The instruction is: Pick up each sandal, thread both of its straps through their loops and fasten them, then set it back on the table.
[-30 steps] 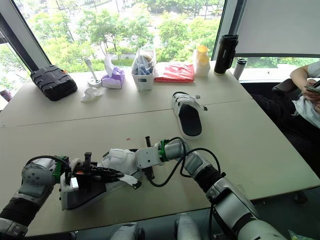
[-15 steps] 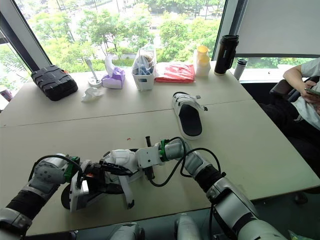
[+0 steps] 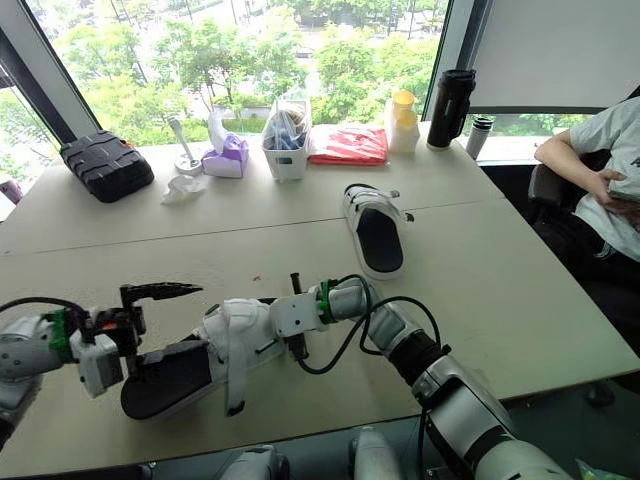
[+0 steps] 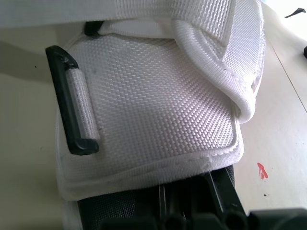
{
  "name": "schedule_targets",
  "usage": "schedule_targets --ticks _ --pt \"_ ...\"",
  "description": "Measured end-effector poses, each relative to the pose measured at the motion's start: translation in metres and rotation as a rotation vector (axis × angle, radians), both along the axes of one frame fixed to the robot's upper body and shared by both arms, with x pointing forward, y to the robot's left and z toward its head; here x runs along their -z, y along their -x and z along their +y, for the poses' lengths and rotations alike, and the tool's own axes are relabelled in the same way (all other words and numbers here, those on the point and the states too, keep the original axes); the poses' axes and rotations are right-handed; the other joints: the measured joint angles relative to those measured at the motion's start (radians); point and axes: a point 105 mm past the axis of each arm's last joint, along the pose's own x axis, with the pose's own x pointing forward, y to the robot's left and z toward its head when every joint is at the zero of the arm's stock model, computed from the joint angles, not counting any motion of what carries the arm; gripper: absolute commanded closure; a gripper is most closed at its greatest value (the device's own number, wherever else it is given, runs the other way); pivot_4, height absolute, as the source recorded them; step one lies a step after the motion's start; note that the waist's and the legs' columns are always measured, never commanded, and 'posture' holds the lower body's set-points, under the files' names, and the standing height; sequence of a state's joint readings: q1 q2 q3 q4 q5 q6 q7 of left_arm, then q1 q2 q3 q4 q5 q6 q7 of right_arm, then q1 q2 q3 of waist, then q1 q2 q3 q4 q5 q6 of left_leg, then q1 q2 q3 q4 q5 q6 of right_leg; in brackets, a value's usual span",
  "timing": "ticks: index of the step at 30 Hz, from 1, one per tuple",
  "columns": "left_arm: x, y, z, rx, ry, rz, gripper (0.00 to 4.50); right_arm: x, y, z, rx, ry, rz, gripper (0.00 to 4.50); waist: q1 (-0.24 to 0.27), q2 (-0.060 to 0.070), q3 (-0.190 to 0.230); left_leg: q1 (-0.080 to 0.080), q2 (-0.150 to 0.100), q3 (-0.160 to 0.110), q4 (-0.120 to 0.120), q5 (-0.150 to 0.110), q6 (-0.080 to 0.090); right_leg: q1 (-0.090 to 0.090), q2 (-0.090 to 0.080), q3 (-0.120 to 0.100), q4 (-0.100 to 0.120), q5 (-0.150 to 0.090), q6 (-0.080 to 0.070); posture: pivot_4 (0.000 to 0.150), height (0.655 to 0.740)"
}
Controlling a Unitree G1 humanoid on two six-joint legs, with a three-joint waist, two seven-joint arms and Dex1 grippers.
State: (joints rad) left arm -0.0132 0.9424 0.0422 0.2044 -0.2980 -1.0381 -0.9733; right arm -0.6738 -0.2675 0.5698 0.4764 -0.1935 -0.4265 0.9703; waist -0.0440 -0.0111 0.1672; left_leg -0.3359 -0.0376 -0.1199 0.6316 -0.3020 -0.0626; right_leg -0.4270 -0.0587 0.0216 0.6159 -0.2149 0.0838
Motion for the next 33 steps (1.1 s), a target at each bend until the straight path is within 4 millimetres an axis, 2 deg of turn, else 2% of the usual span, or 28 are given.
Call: schedule_targets --ticks 3,5,12,14,20,33 --pt "0.012 0.006 0.021 -0.138 0.057 0.110 0.11 0.000 0.000 0.000 -0.001 0.000 -0.001 4.50 0.000 0.000 0.000 0.000 0.000 0.000 0.000 0.000 0.000 0.000 0.000 0.000 0.000 0.000 0.000 0.150 0.7400" --pt "0.023 0.010 0.027 -0.185 0.073 0.188 0.11 0.000 -0.001 0.000 0.000 0.002 0.000 4.50 0.001 0.000 0.000 0.000 0.000 0.000 0.000 0.000 0.000 0.000 0.000 0.000 0.000 -0.001 -0.001 0.150 0.7400" --pt "0.041 0.001 0.021 -0.306 0.239 0.394 0.11 0.000 -0.001 0.000 -0.008 0.001 -0.006 4.50 0.000 0.000 0.000 0.001 0.000 0.000 0.000 0.000 0.000 0.000 0.000 0.000 0.001 -0.002 0.003 0.150 0.7400" --pt "0.048 -0.004 0.017 -0.335 0.279 0.432 0.11 0.000 -0.001 0.000 -0.008 0.001 -0.006 4.50 0.000 0.000 0.000 0.001 0.000 0.000 0.000 0.000 0.000 0.000 0.000 0.000 0.001 0.000 0.000 0.150 0.7400" --pt "0.058 -0.024 0.005 -0.382 0.339 0.474 0.11 0.000 -0.001 0.001 -0.007 0.001 -0.007 4.50 0.001 0.000 -0.001 0.001 0.000 0.000 0.000 0.000 0.000 0.001 0.001 0.000 0.001 0.001 0.000 0.150 0.7400" --pt "0.046 -0.069 0.001 -0.395 0.315 0.377 0.11 0.001 0.002 0.001 0.007 0.001 0.000 4.50 0.006 0.000 -0.002 0.001 0.000 -0.001 0.001 0.000 0.000 0.001 0.001 -0.001 0.001 0.001 0.000 0.150 0.7400"
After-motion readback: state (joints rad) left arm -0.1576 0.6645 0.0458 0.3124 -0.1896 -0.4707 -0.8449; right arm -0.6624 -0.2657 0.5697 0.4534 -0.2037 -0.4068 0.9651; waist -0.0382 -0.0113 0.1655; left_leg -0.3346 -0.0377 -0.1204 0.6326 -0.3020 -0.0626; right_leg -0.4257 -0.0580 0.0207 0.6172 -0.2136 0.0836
